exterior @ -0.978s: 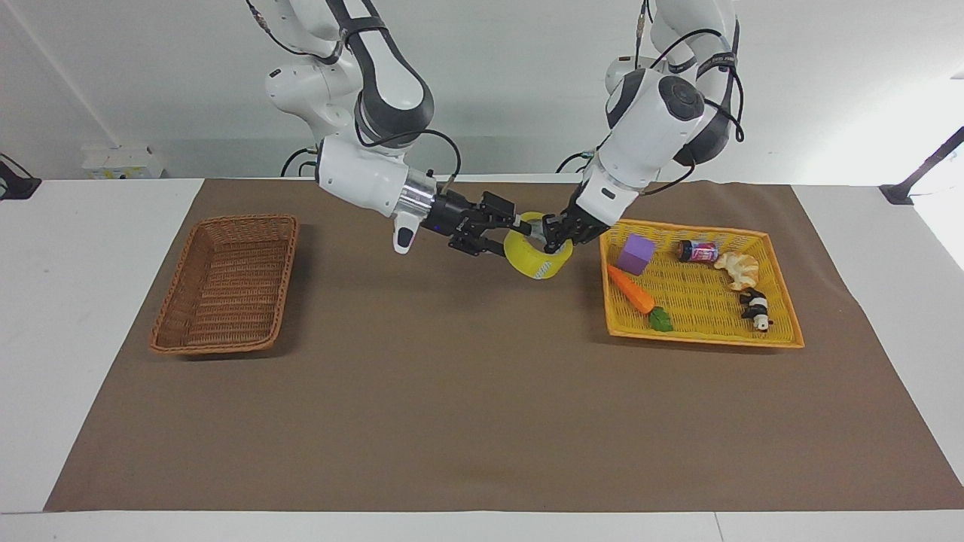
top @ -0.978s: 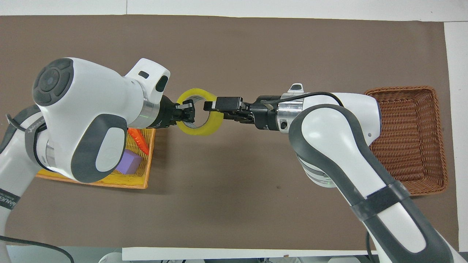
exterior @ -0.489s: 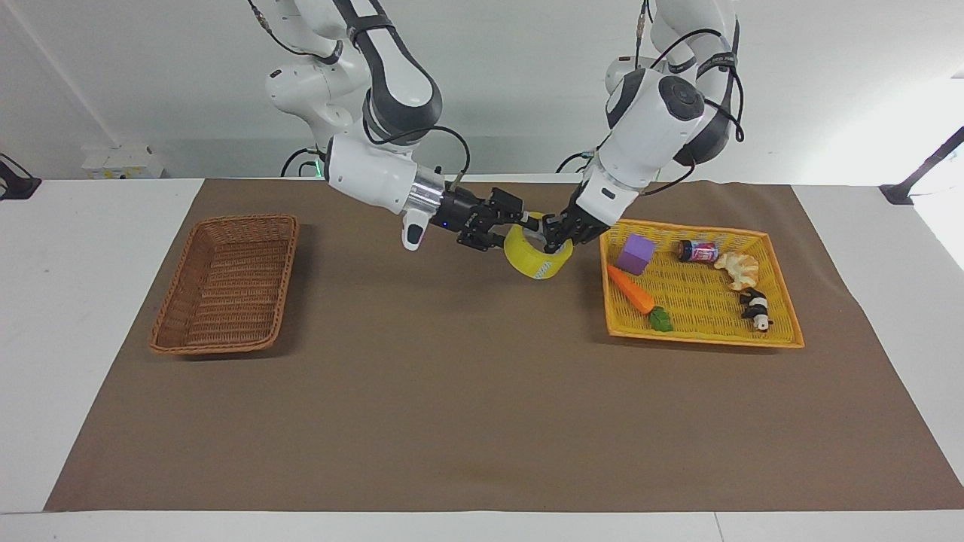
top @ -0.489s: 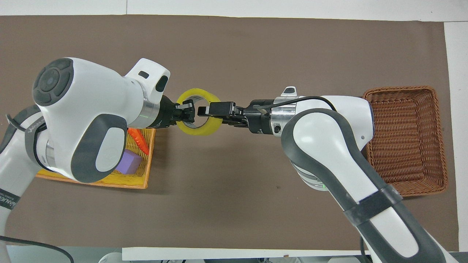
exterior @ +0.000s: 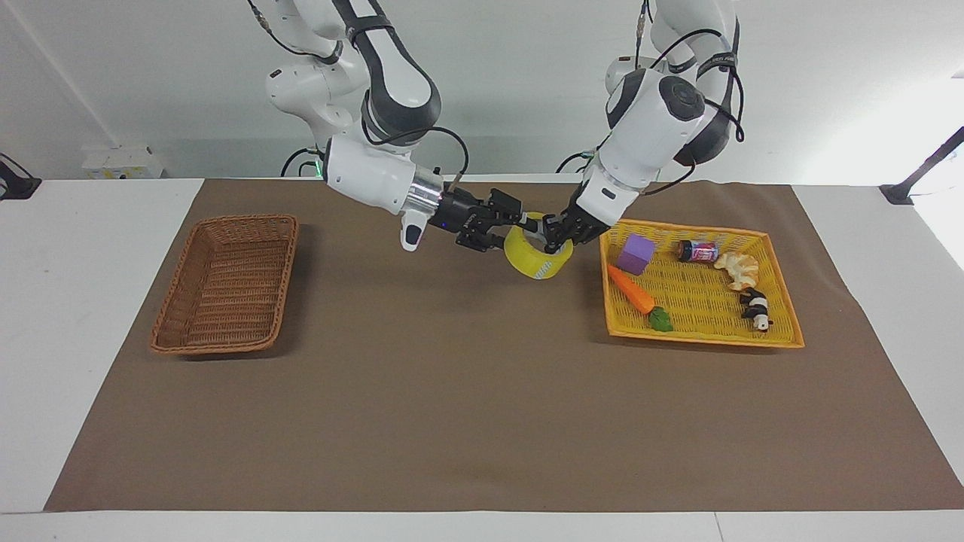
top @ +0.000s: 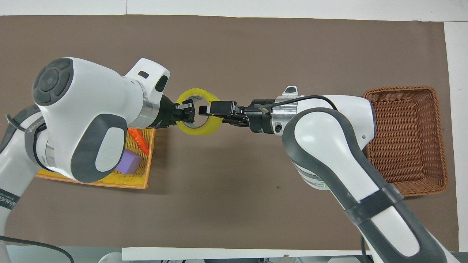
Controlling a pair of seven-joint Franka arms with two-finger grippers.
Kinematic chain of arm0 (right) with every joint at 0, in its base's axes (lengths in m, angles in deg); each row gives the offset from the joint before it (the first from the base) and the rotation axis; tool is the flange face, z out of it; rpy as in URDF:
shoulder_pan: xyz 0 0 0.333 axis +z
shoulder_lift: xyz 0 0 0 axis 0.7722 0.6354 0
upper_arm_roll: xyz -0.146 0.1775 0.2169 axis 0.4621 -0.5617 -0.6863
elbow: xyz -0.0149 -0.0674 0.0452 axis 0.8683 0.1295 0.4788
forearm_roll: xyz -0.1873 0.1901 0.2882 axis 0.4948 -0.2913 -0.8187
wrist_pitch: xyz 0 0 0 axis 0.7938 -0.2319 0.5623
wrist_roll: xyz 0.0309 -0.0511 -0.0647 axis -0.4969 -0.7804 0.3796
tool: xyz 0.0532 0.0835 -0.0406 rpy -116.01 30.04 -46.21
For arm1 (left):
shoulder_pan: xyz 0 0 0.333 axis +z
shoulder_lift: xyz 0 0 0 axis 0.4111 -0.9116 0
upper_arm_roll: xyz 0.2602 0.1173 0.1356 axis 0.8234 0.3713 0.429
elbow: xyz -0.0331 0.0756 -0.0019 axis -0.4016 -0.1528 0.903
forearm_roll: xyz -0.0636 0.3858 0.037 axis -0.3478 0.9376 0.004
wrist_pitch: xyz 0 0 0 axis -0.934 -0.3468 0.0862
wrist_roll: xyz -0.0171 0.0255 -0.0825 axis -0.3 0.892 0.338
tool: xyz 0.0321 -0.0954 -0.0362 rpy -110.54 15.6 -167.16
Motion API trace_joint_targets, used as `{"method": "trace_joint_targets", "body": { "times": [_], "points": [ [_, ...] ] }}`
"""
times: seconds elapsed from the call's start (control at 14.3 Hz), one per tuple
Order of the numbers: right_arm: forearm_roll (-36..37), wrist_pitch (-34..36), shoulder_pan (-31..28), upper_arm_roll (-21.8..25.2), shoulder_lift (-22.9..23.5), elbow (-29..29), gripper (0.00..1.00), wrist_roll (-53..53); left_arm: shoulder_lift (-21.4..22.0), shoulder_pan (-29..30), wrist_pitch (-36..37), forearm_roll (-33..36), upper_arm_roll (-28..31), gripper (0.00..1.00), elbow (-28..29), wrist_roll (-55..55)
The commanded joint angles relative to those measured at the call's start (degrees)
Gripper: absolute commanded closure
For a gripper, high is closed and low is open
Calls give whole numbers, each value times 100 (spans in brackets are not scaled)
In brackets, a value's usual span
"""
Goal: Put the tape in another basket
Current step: 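Close the right gripper on the tape rim beside the left gripper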
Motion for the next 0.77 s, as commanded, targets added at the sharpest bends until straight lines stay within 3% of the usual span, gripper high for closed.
{"method": "trace_joint_targets", "body": {
  "times": [0.0, 0.07, 0.14, 0.21, 0.28, 0.49, 0.63, 0.7],
  "points": [
    [-95, -94, -26, -26, 61, -80, 36, -37, 193, 27, 82, -7, 15, 98, 118, -32],
    [-103, -94, -26, -34, 61, -80, 42, -63, 193, 27, 82, -7, 15, 98, 109, -32],
    [-103, -94, -26, -26, 61, -71, 59, -90, 193, 27, 82, -7, 15, 98, 118, -32],
    [-121, -94, -35, -26, 52, -71, 87, -134, 193, 27, 91, -7, 15, 98, 126, -32],
    [-121, -94, -35, -26, 60, -80, 100, -221, 193, 27, 99, -7, 15, 98, 118, -32],
    [-121, -102, -26, -26, 61, -80, 100, -213, 193, 27, 117, -7, 15, 97, 118, -32],
    [-121, -102, -26, -26, 60, -80, 100, -204, 193, 27, 126, -7, 15, 76, 100, -24],
    [-121, -102, -26, -26, 61, -80, 100, -204, 193, 18, 161, -7, 24, 37, 65, 3]
  ]
}}
